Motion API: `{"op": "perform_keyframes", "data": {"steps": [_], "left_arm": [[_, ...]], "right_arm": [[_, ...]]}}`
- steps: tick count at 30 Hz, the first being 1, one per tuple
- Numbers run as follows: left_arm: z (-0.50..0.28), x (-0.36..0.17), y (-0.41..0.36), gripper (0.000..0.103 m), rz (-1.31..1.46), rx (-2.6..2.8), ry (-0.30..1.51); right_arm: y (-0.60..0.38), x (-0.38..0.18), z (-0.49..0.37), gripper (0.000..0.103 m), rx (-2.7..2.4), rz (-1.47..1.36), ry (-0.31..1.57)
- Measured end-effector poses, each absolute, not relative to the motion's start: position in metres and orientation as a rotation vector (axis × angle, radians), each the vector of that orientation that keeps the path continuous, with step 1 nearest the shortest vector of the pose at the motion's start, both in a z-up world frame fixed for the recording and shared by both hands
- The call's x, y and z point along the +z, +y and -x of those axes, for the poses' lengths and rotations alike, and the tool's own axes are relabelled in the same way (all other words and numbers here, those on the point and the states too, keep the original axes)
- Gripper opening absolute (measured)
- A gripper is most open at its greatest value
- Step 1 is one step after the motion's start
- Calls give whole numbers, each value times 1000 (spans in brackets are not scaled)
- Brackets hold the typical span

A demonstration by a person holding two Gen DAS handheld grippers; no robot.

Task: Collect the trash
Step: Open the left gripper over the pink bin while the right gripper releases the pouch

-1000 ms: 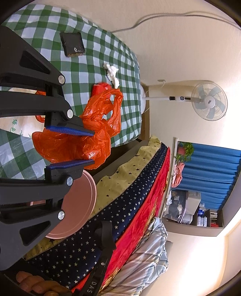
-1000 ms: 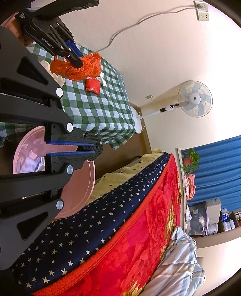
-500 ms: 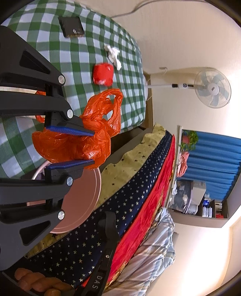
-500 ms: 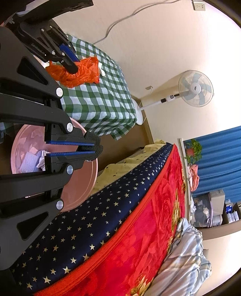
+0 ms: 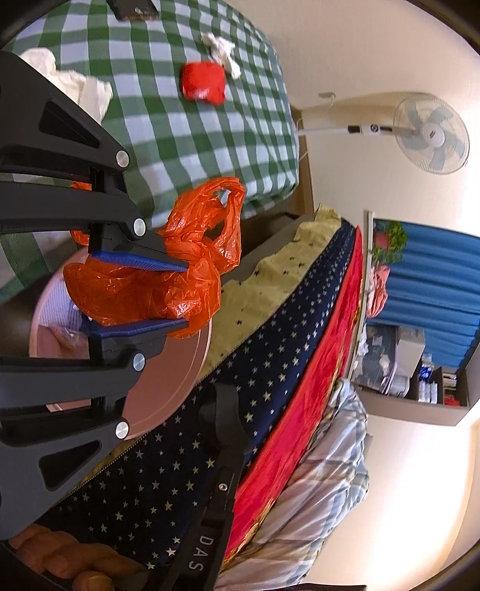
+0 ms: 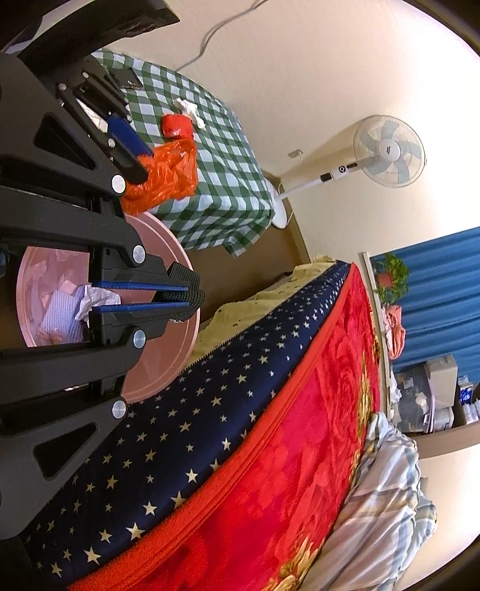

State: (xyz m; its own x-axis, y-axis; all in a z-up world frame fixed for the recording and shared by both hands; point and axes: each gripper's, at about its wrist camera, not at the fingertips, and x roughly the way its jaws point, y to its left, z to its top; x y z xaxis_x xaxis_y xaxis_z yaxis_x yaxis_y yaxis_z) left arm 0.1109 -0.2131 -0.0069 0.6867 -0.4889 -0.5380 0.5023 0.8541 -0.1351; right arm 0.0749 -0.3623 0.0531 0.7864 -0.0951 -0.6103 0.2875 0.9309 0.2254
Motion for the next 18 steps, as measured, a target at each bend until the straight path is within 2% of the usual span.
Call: {"op": "perform_keyframes", "data": {"steps": [6,8,10,11,13,18], "left_arm": [[-115,-15,-229,26,-24,-608,618],[-116,-19,-234,32,-27,-639,632],[-117,-22,-234,44,-28,-641,637],[-118,-23,-232,44,-20,-638,641],[-120,-25,-227,44,-7,-631,649],[-120,-20,-211,44,-1,-601,633]], "right_arm": [[-369,48,-77,8,-237,-326,645],[-372,47,-77,12,-261,-336,651],[-375,45,-77,16,-265,-355,654],[-376,44,-77,19,-268,-358,653],[-376,45,-77,34,-272,-358,648],[-371,46,-76,35,-248,-361,635]]}}
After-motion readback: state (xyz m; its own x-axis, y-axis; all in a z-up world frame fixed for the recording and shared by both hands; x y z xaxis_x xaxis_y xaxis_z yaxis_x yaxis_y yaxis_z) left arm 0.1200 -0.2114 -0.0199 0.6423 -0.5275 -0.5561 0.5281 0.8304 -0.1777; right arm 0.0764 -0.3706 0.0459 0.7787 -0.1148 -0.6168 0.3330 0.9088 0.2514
